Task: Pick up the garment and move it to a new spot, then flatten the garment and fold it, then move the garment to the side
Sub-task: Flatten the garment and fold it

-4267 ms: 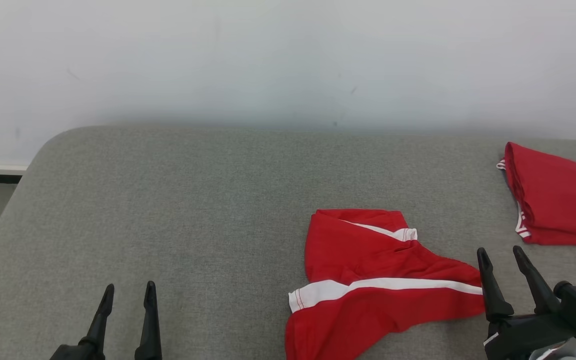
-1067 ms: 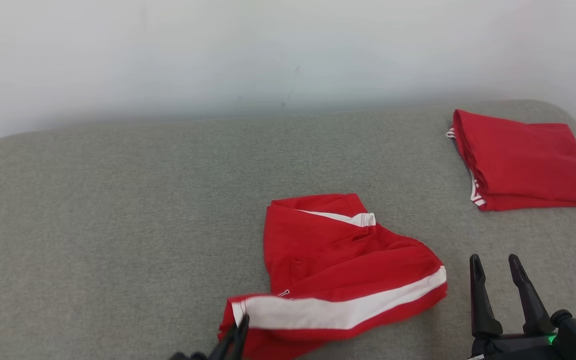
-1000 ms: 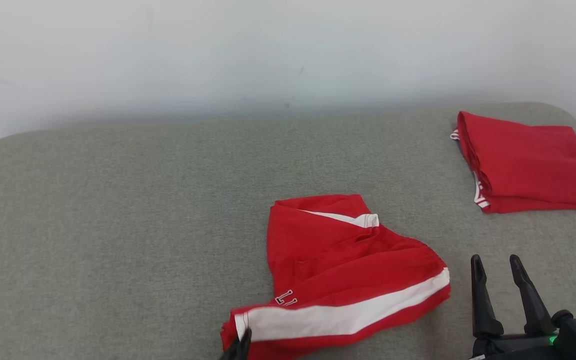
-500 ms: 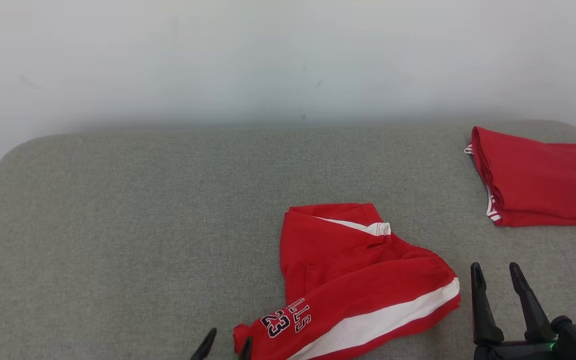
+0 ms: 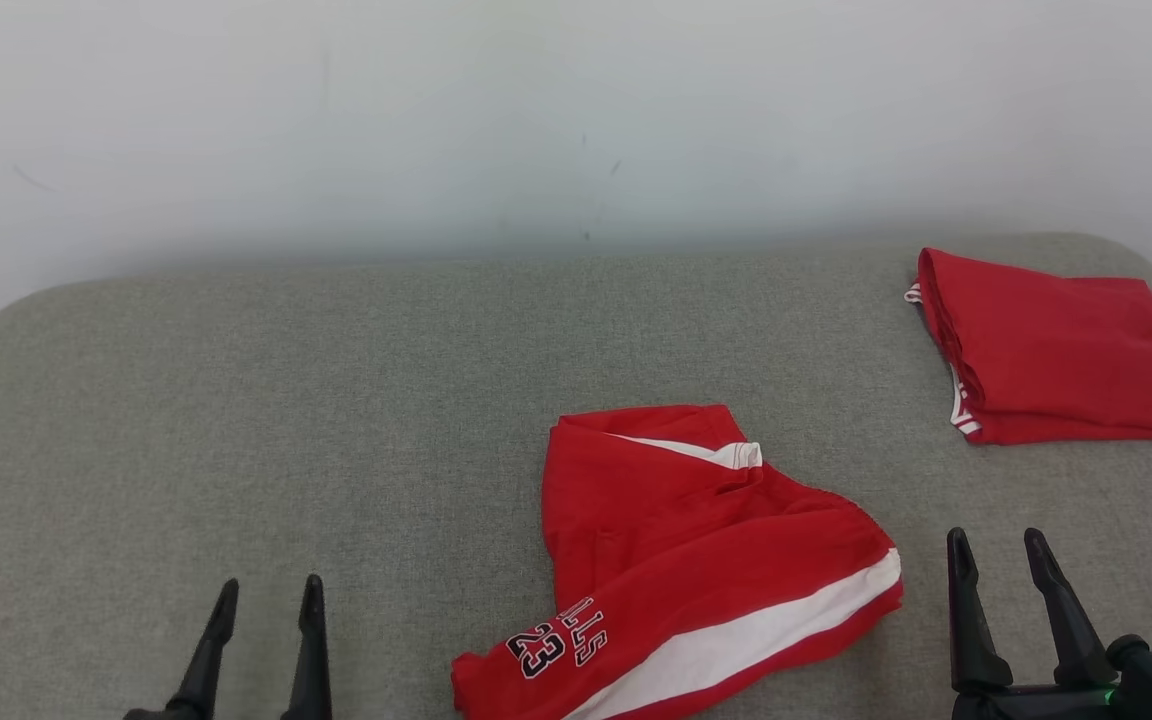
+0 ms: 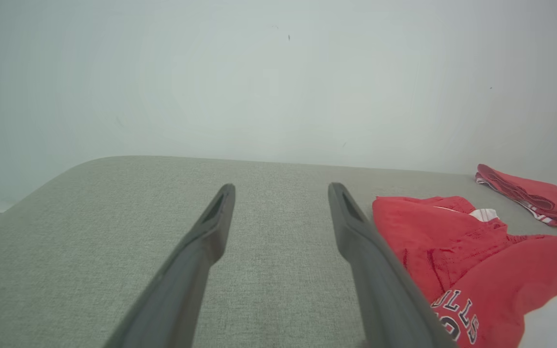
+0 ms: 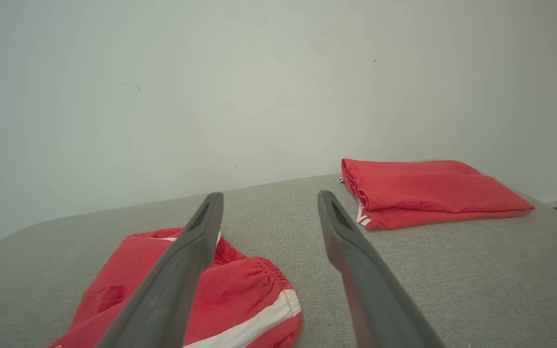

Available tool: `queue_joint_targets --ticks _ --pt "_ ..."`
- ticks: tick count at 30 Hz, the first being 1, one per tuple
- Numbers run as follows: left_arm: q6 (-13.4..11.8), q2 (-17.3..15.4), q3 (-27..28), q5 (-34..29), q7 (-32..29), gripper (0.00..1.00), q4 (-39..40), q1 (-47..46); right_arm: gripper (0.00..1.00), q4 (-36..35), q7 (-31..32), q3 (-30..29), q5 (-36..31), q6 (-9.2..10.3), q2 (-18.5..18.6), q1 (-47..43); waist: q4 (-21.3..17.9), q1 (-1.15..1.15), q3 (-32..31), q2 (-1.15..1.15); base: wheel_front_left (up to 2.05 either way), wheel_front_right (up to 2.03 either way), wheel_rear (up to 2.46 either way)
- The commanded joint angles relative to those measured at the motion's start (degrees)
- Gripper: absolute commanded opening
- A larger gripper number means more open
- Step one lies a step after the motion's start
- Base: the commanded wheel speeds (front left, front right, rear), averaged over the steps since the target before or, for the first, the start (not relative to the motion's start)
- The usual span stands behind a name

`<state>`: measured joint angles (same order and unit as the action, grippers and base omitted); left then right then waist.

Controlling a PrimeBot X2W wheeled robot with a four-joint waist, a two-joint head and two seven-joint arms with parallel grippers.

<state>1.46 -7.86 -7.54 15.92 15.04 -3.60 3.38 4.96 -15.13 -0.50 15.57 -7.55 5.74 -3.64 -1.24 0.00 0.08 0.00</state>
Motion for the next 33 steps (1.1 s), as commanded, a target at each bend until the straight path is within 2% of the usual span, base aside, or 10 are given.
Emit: queue_joint_targets --ticks 1,6,13,16,23,33 --pt "0.2 0.2 1.7 -0.8 0.2 1.0 -0.1 0.7 1.0 0.0 0.0 -0.1 0.3 0.11 0.0 -0.5 -0.2 0.0 0.1 0.0 0.0 0.0 0.0" --pt "1.6 0.7 4.6 -1.7 0.2 1.0 -0.9 0.8 1.0 0.0 0.0 0.0 0.3 0.11 -0.2 -0.1 -0.8 0.0 0.7 0.0 0.0 0.0 0.0" --pt "3.7 0.4 3.7 -3.2 0.2 1.0 -2.5 -4.7 1.0 0.1 0.0 0.5 0.3 0.11 -0.4 1.4 -2.4 0.0 2.7 0.0 0.0 0.0 0.0" --pt "5.0 -1.0 2.0 -3.0 0.1 1.0 -5.2 -11.1 1.0 0.5 0.0 1.1 0.7 0.11 -0.7 2.7 -4.7 0.0 4.4 0.0 0.0 0.0 0.0" --pt "5.9 -2.9 -3.0 -1.3 -4.8 1.0 -10.4 -22.5 1.0 1.4 0.0 1.5 1.3 0.11 -1.7 3.9 -9.5 0.0 7.5 0.0 0.0 0.0 0.0" --pt "6.0 -4.9 -11.0 2.5 -8.5 1.0 -20.1 -31.8 1.0 2.0 0.0 1.6 1.5 0.11 -2.3 5.9 -14.3 0.0 11.2 0.0 0.0 0.0 0.0"
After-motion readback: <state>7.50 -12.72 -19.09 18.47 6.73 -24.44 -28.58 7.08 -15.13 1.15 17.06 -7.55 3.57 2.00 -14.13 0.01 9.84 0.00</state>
